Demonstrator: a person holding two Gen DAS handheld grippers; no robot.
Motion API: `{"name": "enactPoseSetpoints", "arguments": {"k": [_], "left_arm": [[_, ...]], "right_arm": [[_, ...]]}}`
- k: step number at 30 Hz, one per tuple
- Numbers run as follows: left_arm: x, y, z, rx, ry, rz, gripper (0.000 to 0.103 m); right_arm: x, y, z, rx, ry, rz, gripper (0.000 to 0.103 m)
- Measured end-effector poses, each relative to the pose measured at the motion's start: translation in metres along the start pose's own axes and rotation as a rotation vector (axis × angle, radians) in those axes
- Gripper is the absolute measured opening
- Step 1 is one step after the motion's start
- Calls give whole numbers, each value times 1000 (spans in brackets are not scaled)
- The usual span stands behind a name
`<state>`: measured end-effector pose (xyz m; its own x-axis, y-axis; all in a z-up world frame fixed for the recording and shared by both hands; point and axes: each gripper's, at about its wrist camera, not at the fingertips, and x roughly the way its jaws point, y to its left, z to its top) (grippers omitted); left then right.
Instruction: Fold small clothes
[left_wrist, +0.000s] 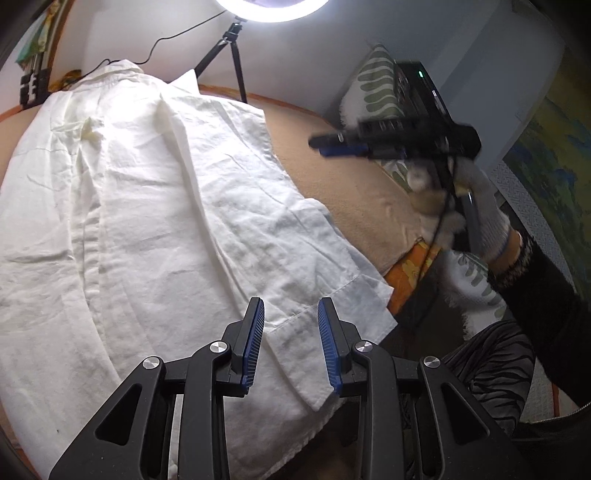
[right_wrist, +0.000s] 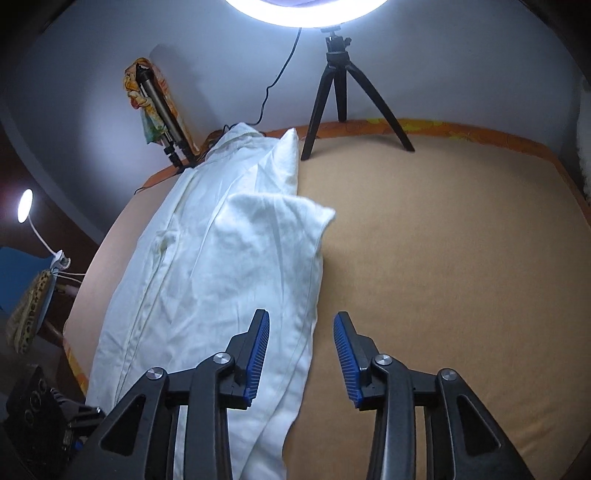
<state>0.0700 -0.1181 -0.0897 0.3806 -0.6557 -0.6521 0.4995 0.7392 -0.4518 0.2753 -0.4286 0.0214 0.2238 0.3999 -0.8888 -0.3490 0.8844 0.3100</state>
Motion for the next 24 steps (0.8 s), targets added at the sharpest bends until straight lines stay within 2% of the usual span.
{"name": "enactPoseSetpoints", "arguments": {"k": [4,7,9,12,13,15,18,24], "left_arm": [[3,-16,-1,40,1,-10,28],[11,-34,-4,85,7,-20,41],[18,-50,-8,132,19,-29,43],[31,-75,-13,219,32,-9,44],[35,-81,-14,240,34,-1,45],[43,-91,-14,268,33,14,57],[56,-98,-11,273,27,37,57],[81,-111,-6,278,21,104,57]], "right_arm": [[-5,-3,-51,6,74,14,39],[-2,-5,-78,17,125,21,39],[3,-6,-90,17,149,14,37],[3,-7,-92,15,138,18,32],[3,-8,-92,22,136,33,26],[5,-8,-93,27,149,77,17],[8,1,-94,-12,153,76,0],[-15,-6,-86,87,69,187,0]]}}
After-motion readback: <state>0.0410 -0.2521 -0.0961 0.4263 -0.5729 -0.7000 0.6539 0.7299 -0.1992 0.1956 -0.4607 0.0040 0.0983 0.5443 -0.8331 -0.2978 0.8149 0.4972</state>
